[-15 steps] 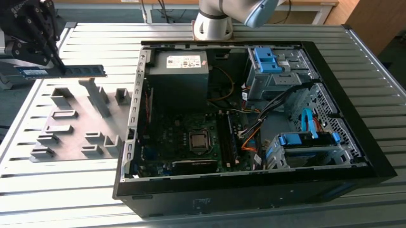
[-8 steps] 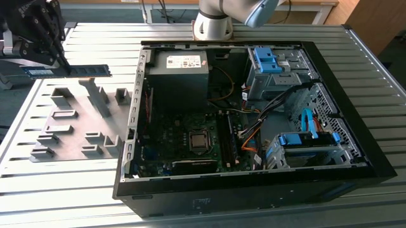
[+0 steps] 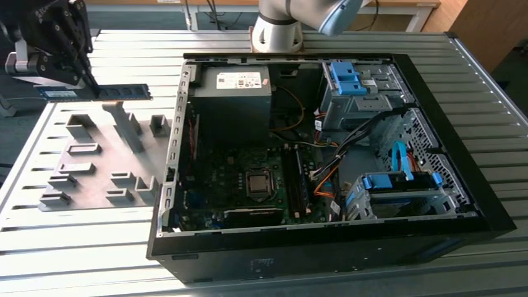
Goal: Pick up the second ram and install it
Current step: 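Pick up the second ram and move it above second insertion slot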
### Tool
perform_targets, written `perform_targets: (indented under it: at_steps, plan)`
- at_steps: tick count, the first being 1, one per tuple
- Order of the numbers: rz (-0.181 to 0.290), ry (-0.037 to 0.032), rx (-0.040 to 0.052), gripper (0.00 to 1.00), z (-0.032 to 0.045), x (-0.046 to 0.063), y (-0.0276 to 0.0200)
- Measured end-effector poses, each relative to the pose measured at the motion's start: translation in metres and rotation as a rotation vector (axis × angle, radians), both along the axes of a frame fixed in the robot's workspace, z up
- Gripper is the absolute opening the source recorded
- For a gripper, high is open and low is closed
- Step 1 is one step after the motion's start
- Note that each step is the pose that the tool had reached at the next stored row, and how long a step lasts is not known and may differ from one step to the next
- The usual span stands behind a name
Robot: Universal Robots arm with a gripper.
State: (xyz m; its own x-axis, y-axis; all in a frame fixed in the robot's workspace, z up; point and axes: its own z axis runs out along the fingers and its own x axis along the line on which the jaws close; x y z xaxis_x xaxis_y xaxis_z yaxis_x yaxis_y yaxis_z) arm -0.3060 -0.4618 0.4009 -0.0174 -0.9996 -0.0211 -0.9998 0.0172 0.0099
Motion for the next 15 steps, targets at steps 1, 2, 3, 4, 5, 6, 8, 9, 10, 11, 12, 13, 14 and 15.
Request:
perform_targets:
  at_steps: [1, 2, 3, 4, 5, 6, 8, 9, 10, 11, 12, 13, 14, 15]
  plan:
    - [0.0, 0.0, 0.0, 0.14, 0.0, 0.001, 0.0]
    - [0.0, 0.0, -0.0001, 0.14, 0.0, 0.002, 0.0]
    - [0.0, 0.0001, -0.0001, 0.14, 0.0, 0.003, 0.0]
    - [0.0, 0.0, 0.0, 0.14, 0.0, 0.004, 0.0]
    - [0.0, 0.0, 0.0, 0.14, 0.0, 0.005, 0.0]
    - [0.0, 0.0001, -0.0001, 0.14, 0.0001, 0.007, 0.0]
    - [0.0, 0.0, -0.0001, 0.14, 0.0, 0.009, 0.0]
    - [0.0, 0.0, 0.0, 0.14, 0.0, 0.01, 0.0]
    - [0.0, 0.0001, 0.0, 0.14, 0.0, 0.011, 0.0]
    - [0.0, 0.0001, 0.0, 0.14, 0.0, 0.012, 0.0]
    - [0.0, 0.0, -0.0001, 0.14, 0.0, 0.013, 0.0]
    - [0.0, 0.0, 0.0, 0.14, 0.0, 0.014, 0.0]
    - [0.0, 0.0001, -0.0001, 0.14, 0.0, 0.015, 0.0]
    - [0.0, 0.0001, 0.0, 0.14, 0.0, 0.016, 0.0]
